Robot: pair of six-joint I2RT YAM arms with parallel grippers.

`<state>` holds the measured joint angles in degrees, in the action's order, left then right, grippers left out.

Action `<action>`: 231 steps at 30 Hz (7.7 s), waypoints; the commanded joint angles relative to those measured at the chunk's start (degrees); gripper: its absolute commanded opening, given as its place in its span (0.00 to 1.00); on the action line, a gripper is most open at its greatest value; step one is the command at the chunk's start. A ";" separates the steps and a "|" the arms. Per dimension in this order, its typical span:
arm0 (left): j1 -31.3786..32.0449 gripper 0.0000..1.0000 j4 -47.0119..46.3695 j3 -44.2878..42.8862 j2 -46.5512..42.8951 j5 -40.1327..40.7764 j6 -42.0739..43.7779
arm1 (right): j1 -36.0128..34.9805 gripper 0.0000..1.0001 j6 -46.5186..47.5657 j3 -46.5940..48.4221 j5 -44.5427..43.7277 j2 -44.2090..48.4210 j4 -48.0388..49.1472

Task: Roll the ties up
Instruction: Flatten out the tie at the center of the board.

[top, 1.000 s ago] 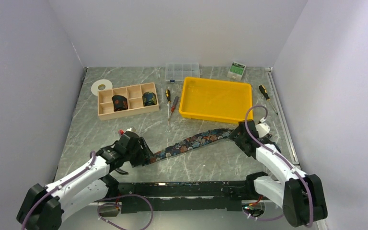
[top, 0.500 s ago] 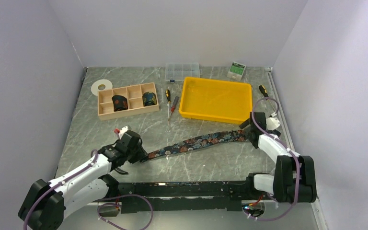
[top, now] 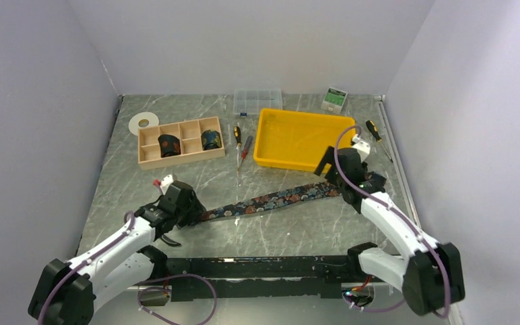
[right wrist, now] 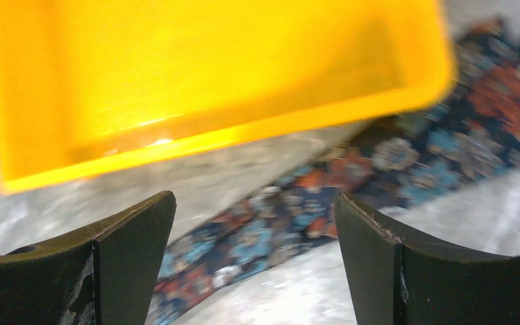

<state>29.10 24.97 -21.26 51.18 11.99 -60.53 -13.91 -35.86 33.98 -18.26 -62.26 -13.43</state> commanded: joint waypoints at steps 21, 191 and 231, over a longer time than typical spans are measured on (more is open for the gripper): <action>-0.31 0.85 24.65 -12.64 -20.27 3.00 0.03 | -43.69 0.61 15.85 18.37 -1.64 -26.16 1.55; -0.62 0.09 12.80 -3.04 -7.92 2.77 -3.14 | -20.02 0.39 -2.75 9.09 -8.17 -31.17 11.37; -0.89 0.10 2.34 1.32 2.96 1.10 -1.50 | -2.78 0.55 -19.72 1.55 -15.17 0.80 -16.90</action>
<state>28.51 25.50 -22.02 55.24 14.15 -63.11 -25.12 -61.41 32.23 -30.55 -65.06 -26.20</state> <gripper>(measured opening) 0.088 0.550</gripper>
